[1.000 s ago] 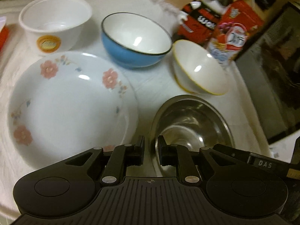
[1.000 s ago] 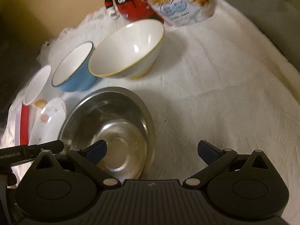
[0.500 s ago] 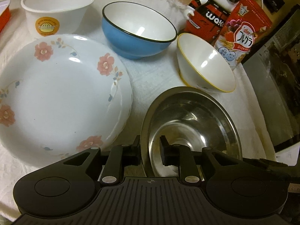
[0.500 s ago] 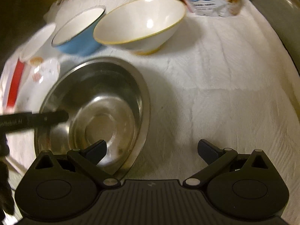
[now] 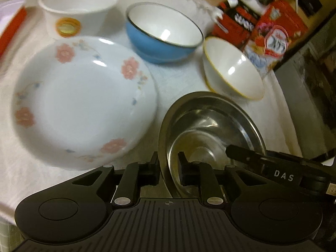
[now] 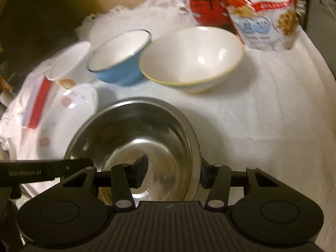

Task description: Organize plates and bowls

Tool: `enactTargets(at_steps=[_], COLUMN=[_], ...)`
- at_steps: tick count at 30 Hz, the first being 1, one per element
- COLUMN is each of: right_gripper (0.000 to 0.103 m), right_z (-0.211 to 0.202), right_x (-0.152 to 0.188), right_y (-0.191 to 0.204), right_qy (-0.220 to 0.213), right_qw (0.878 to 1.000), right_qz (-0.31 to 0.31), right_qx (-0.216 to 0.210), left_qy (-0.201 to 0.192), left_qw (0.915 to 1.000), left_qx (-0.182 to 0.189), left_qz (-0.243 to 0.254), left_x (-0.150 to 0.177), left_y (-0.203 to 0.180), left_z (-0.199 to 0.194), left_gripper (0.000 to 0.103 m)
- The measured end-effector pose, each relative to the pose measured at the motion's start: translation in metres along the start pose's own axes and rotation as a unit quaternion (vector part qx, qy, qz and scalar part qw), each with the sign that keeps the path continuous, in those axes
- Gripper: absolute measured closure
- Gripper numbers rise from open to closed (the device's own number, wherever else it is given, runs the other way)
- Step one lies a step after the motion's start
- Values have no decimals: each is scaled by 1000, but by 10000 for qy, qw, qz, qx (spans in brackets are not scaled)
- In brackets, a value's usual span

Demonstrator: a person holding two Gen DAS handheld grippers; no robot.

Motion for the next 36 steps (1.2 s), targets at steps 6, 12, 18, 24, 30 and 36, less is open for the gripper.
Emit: enactTargets(at_steps=[6,12,18,24,30,36], right_gripper=[53,52,52,52,52,50], right_z=[-5,19,54,73,66,80], right_x=[-19,-21,-11,1,-11,-20], right_y=[54,126,158,168,166,141], right_qy=[-223,-320,19,158,-450,-374], right_qw=[9975,9917,9891,9867,9834,9921], right_qz=[-286,-874,-1204,-1436,-1695,-1173], right_qx=[-611,-889,-844,-746,-464,-225], left_qy=[-722,-816,-708,-500,-493,-160], left_qw=[9969,9907,9872,9837,9837,9922], left_qx=[-280,-978,-1294,-1699,-1714,-997], left_qz=[-158,-468,-610,-325,-222,-724], left_x=[-22,-27,-27,-23,-27,-19], left_y=[32,90,134,155,172,183], left_z=[-50,-64,-62,-52,-53,-30], left_gripper=[83,78,79,79,67,70])
Point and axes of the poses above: each gripper's, at about its wrist camera, not at the fingertips, and z roughly the way its jaws point, y to its left, x to its underside, the point moved 10 cm from there along z, roughly the way its jaws point, and after that the axes turned 15 degrees about z, right-handed, at the moved point
